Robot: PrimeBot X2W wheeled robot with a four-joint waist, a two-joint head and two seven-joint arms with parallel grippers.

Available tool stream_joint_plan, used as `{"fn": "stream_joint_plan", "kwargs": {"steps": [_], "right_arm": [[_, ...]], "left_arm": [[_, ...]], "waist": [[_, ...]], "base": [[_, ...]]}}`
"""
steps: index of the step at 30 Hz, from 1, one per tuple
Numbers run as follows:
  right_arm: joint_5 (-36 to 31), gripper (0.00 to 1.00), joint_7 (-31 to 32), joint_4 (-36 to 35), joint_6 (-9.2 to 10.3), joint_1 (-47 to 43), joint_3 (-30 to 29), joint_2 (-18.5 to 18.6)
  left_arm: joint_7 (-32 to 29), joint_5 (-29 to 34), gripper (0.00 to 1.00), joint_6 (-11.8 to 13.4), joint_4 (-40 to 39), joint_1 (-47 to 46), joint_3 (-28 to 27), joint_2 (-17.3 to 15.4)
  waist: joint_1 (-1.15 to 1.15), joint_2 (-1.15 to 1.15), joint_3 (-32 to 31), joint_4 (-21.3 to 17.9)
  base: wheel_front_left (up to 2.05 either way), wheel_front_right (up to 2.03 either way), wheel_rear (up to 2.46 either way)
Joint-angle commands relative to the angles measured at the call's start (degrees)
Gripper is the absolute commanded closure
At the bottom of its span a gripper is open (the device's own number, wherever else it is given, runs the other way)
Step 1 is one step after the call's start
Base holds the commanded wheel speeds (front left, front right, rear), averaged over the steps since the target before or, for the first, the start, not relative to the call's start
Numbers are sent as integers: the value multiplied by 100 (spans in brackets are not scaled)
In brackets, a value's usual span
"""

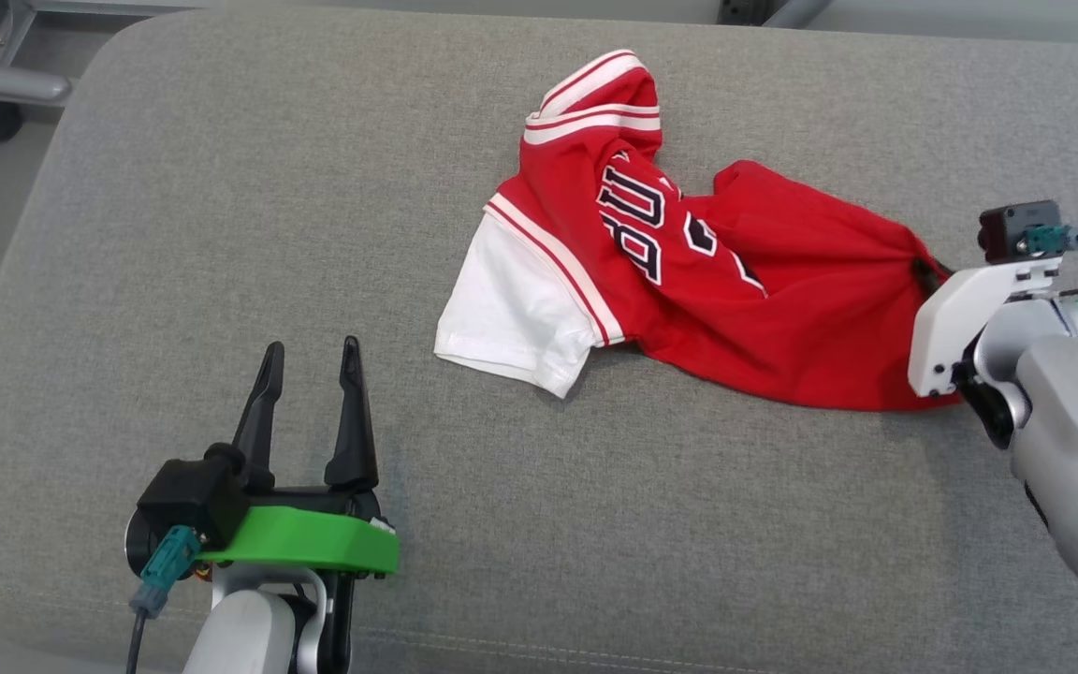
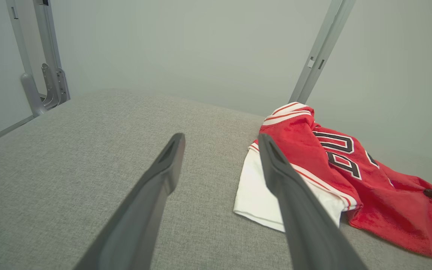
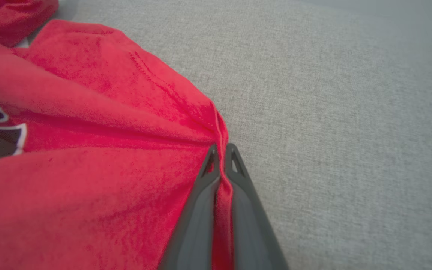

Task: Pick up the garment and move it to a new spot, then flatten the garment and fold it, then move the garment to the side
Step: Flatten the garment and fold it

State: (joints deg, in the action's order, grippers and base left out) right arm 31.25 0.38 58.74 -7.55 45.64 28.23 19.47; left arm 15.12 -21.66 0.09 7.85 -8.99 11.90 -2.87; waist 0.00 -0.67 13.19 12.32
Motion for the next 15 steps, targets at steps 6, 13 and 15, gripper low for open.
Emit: {"fn": "stream_joint_plan", "kwargs": {"steps": [6,13,15], "right_arm": [[-73,100,-404,756,13,662,-343,228],[-268,100,-873,1352,13,1060,-599,356],[-299,91,-971,1384,13,1105,-634,379]], "left_arm": [[1,-50,0,12,17,-176,108,-6],[1,-61,0,43,9,-241,160,-6],[1,-57,0,44,14,-248,154,-6]], "waist": [[0,67,204,145],[0,67,358,225],[0,67,367,216]], "base": [[0,0,0],[0,0,0],[0,0,0]]}}
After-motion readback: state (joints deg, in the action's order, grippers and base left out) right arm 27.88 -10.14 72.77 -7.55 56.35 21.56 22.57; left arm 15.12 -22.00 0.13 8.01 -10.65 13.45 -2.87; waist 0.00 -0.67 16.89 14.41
